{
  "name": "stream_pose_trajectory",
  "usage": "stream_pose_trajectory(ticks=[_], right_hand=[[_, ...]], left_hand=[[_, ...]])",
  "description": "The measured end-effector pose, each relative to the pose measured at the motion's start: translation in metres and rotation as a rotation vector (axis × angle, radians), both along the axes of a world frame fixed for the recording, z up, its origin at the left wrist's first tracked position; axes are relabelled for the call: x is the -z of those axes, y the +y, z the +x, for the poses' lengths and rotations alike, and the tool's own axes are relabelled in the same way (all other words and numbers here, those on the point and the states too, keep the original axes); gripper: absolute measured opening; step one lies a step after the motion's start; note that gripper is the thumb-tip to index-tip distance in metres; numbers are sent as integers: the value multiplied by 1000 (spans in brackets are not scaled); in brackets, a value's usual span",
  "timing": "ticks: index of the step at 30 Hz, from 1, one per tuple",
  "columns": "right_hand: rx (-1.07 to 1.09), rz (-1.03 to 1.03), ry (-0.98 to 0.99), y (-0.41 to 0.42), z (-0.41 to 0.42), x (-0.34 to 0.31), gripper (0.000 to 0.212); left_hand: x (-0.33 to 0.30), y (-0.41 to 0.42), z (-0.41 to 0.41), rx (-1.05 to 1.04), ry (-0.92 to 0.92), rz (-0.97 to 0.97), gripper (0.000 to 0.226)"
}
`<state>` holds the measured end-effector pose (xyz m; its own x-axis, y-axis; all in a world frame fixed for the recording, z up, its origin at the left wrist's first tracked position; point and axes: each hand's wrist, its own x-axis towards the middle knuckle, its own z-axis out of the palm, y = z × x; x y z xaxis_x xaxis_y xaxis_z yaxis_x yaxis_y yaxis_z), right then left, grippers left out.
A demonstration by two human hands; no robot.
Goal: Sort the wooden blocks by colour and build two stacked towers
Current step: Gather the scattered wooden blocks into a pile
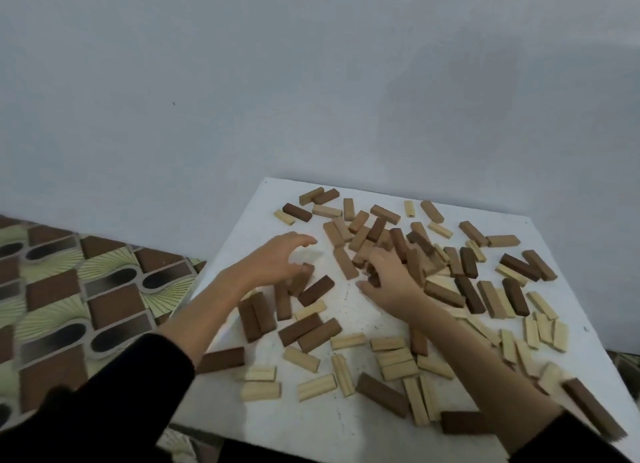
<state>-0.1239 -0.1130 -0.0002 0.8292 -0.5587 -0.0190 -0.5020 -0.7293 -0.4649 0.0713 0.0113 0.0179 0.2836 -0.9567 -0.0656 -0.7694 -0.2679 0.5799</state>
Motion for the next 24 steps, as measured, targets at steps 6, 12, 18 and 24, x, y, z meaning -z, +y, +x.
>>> stream_pose_trajectory(ticks=[6, 12, 18, 24], right_hand=[[-377, 17, 58, 33, 42, 14, 68], [-501, -166, 246, 45, 76, 16, 87], [-536, -212, 333, 41, 92, 15, 73], [-422, -229, 332, 32, 90, 13, 63]], left_hand=[[18, 77, 31, -61, -66, 180, 47], [29, 111, 39, -153, -74, 222, 51], [37, 111, 31, -166, -75, 193, 47], [43, 103, 29, -239, -73, 60, 30]])
